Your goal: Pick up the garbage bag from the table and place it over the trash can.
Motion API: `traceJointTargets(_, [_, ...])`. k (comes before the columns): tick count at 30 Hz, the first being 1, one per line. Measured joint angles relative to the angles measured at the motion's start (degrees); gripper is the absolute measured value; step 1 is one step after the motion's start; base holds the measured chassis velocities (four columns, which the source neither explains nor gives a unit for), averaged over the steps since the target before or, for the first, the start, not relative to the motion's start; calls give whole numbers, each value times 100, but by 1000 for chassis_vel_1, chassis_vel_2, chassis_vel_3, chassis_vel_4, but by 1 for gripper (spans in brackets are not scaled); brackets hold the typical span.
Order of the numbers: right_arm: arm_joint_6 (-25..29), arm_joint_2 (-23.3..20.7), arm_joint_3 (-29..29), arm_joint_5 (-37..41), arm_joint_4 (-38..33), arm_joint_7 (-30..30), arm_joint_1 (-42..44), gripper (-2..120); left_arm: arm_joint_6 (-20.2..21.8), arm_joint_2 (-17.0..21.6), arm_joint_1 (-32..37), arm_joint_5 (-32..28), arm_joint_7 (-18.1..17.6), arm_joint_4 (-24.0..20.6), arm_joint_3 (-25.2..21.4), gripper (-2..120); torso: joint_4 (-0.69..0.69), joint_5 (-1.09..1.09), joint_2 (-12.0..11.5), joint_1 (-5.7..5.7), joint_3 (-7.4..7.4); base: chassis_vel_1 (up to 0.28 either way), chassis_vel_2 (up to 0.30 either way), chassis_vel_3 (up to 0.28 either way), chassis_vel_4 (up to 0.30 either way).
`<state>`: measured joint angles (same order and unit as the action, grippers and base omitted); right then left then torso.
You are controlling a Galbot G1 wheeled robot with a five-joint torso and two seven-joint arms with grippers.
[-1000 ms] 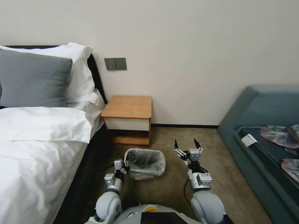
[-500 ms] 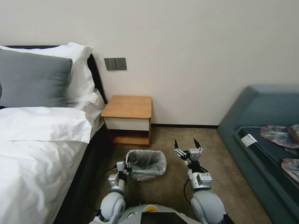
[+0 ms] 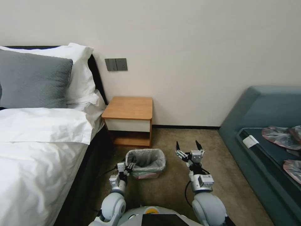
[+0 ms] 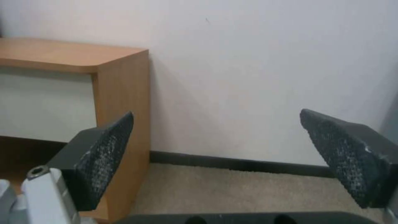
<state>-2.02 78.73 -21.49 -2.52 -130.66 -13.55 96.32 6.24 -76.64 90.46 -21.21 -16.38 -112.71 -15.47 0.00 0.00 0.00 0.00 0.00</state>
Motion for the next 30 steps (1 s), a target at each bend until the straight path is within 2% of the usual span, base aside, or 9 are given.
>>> traceJointTargets(1, [0, 0, 0, 0, 0, 0, 0, 100, 0, 0, 0, 0, 0, 0, 0, 69, 0, 0, 0, 0, 0, 0, 0, 0, 0])
traceJointTargets(7, [-3, -15, 18, 23, -23, -8, 49, 100, -27, -1, -11, 62, 53, -7, -82, 94, 0, 0, 0, 0, 0, 0, 0, 0, 0])
traceJointTargets(10, [-9, -25, 15, 68, -27, -15, 62, 100, -76, -2, -12, 74, 64, -31, -114, 99, 0, 0, 0, 0, 0, 0, 0, 0, 0])
traceJointTargets(15, [-20, -46, -33, 282, -32, -16, 106, 100, -391, 20, 2, 117, 134, -127, -228, 100, 0, 0, 0, 0, 0, 0, 0, 0, 0])
traceJointTargets(18, [-37, -43, -150, 416, -23, -9, 172, 100, -755, 61, 25, 383, 240, -208, -385, 100, 0, 0, 0, 0, 0, 0, 0, 0, 0])
traceJointTargets(20, [67, 8, -308, 484, 48, -15, 248, 100, -1107, 86, 74, 779, 401, -303, -492, 100, 1, 1, 0, 0, 0, 0, 0, 0, 0])
traceJointTargets(23, [194, 118, -468, 520, 67, -20, 361, 100, -1307, 87, 157, 1038, 537, -415, -526, 100, -1, 0, 0, 0, 0, 0, 0, 0, 0])
traceJointTargets(29, [332, 325, -679, 584, -28, 6, 581, 100, -1400, 68, 438, 1187, 632, -807, -633, 100, 0, 0, 0, 0, 0, 0, 0, 0, 0])
traceJointTargets(30, [410, 339, -721, 588, -45, 15, 638, 100, -1403, 47, 580, 1198, 743, -1003, -676, 100, -1, 0, 0, 0, 0, 0, 0, 0, 0])
